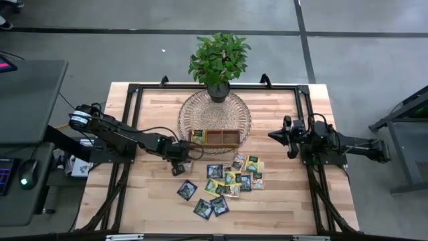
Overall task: Pick & Place Tea
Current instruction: Put the brown tea bag into the middle section of the wooden organizer
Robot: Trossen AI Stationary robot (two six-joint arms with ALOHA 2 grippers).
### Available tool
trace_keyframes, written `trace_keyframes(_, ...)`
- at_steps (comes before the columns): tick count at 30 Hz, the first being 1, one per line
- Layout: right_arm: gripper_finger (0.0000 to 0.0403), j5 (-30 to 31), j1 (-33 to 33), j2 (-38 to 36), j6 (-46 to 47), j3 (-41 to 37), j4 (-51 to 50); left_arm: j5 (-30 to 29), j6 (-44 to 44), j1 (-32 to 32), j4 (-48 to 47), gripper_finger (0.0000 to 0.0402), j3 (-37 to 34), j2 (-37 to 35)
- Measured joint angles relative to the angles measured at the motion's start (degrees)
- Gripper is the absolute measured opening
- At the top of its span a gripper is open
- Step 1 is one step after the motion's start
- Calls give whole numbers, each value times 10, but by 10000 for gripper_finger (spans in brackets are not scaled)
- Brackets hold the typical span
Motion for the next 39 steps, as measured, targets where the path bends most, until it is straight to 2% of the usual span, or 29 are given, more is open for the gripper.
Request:
trace_keyframes(6, 0, 0, 0, 0, 0, 0, 0, 19, -1, 0, -3, 2, 0, -5)
trace_keyframes(14, 0, 0, 0, 0, 0, 0, 0, 31, -28, -2, -40, 0, -5, -63)
trace_keyframes(27, 0, 0, 0, 0, 0, 0, 0, -62, -31, -1, -78, 0, -2, -150)
trace_keyframes(39, 0, 0, 0, 0, 0, 0, 0, -141, -9, 0, -158, 0, 74, -170)
